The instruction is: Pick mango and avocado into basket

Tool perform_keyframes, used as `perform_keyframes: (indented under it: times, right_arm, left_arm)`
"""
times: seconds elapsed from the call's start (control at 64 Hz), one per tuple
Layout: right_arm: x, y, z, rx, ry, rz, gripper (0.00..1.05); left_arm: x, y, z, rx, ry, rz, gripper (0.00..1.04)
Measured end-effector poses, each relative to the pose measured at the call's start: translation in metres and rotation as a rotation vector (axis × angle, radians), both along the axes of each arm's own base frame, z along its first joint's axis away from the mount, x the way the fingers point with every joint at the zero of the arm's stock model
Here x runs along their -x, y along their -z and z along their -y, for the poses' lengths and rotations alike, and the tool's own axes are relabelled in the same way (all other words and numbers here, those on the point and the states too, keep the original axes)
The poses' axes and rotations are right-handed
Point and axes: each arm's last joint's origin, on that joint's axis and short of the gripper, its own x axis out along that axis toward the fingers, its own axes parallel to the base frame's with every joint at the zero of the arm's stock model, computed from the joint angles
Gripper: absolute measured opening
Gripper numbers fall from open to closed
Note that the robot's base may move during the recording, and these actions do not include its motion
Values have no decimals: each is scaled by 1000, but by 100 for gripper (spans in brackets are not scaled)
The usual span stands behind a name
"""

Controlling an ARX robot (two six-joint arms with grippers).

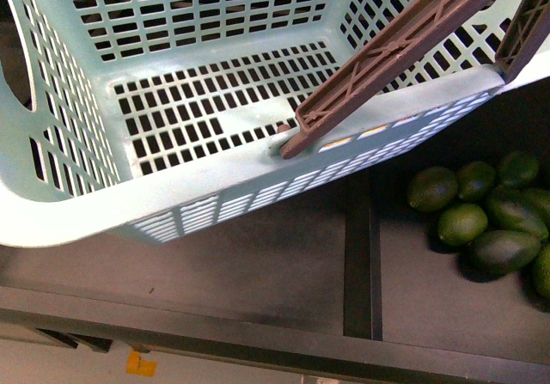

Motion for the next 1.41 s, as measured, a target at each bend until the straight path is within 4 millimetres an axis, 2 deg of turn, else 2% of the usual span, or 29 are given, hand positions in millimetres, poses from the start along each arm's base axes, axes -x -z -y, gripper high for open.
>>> perform_keyframes:
  times: [0.297,0.484,0.609,0.718,0.906,1.109,1.281,1.406]
  right_arm:
    - [2,0,-1,-14,0,12,55]
    - [13,-16,-5,-60,-14,67,55]
    - [26,-46,-4,-84,-27,137,55]
    - [49,-96,3,-82,-39,240,54]
    - [76,-149,-7,-105,-68,350,54]
    - [88,-220,-45,-106,-142,538,54]
    - [81,-272,-88,-89,-175,703,54]
    - [72,-299,-126,-131,-182,785,54]
  left_arm:
    - [0,0,0,1,1,-1,14]
    - [0,0,0,1,0,0,14]
    - [0,0,0,1,0,0,14]
    - [0,0,0,0,0,0,14]
    - [0,0,0,1,0,0,14]
    - [0,0,0,2,2,-2,14]
    - [0,0,0,0,-1,0,14]
    - [0,0,0,-1,-2,1,14]
